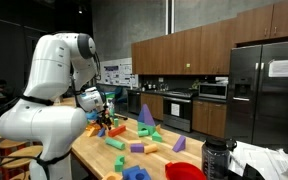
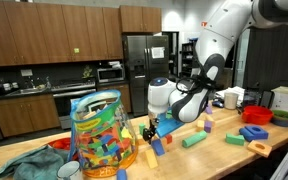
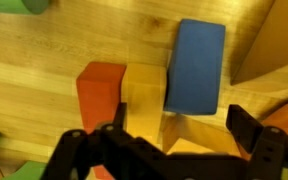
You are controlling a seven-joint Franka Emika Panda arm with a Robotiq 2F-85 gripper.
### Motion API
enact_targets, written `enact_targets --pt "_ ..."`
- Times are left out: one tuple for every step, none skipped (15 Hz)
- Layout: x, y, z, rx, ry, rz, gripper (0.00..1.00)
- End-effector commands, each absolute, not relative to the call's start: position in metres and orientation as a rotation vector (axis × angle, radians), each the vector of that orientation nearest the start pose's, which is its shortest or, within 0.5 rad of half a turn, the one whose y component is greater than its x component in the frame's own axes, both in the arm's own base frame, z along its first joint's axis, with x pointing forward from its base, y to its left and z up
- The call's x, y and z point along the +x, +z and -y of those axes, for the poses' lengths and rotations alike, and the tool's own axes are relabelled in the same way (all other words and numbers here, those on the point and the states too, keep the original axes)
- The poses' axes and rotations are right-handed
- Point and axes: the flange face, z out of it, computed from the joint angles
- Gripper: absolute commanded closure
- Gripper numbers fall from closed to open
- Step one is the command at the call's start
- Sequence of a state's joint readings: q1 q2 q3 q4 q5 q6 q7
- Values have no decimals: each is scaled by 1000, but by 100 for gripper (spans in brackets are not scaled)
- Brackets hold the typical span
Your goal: Put the blue triangle into the bag
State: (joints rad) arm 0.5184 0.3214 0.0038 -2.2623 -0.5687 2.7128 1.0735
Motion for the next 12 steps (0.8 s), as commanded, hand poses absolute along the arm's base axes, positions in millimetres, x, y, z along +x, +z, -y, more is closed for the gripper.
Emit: enact_targets --pt "460 225 -289 -3276 -411 -84 0" --pt "459 224 -289 -3291 -398 -84 0" --pt "458 222 -289 -3303 -387 -84 0" --pt "457 221 -290 -3313 -372 -83 0" --pt "455 220 -291 -3321 -362 -81 25" --pt "454 219 -293 -3327 -351 -74 26" --pt "453 219 -295 -3332 -346 -69 32" --pt "453 219 -296 -3335 -341 -64 39" --pt "454 220 -299 -3334 -343 -59 47" --pt "454 221 -301 -3338 -340 -56 48" --pt "453 221 -302 -3340 -337 -51 49" --pt "454 222 -304 -3340 -336 -47 55"
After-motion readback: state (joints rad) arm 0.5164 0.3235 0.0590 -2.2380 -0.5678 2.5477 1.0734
